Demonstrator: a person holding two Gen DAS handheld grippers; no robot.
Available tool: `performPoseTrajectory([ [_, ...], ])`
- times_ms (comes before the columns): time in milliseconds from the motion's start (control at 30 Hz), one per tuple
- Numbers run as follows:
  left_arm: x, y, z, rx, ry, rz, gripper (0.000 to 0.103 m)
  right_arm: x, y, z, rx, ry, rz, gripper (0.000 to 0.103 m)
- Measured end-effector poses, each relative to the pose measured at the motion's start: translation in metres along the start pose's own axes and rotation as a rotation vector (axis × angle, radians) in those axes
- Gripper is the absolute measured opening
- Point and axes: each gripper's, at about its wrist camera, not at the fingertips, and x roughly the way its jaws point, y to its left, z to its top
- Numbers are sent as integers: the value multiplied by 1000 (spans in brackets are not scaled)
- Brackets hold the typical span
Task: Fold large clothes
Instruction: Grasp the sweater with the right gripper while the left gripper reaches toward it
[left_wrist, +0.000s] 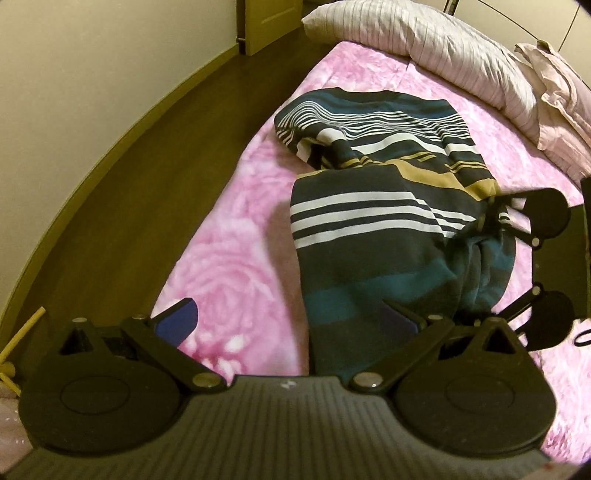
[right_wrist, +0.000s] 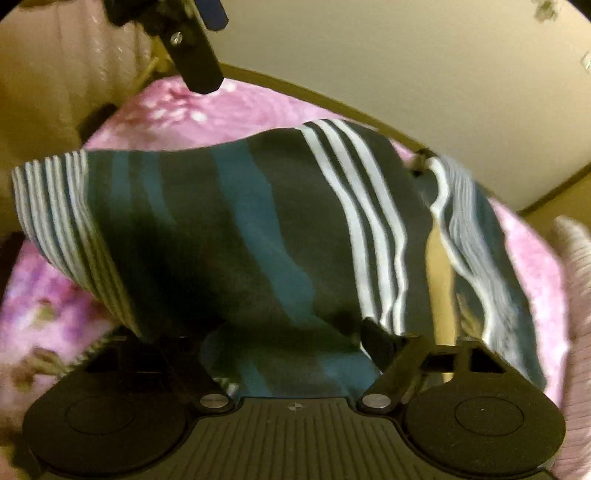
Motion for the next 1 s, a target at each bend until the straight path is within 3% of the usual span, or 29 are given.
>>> performPoseTrajectory([
  [33,-2,-1,0,-1,0,0,102,-2,-4,-2,33,3,26,36],
  [67,-5,-2,0,-1,0,2,102,-7,-4,-4,42,-2,-2,12],
  [267,-36,-16,7,-11,-55,19,102,-69,-29,-27,258,-97,-114,4],
  [367,-61,-32,14,-11,-111,29,102,-123,-53,-59,454,-143,-201,3],
  [533,-91,-84,20,29,-169,3,102,-222,-76,-171,776,-166,-375,3],
  [667,-90,-149,16,102,-162,-52,102,-281,-65,-272,988,-93,-524,3],
  [800,-73,-229,5,227,-127,-130,102,-300,-51,-371,1218,38,-606,4],
  [900,-59,-288,-9,334,-101,-178,102,-303,-34,-442,1327,177,-587,7],
  [1000,-45,-334,-24,417,-82,-217,102,-314,-12,-483,1370,193,-616,12],
])
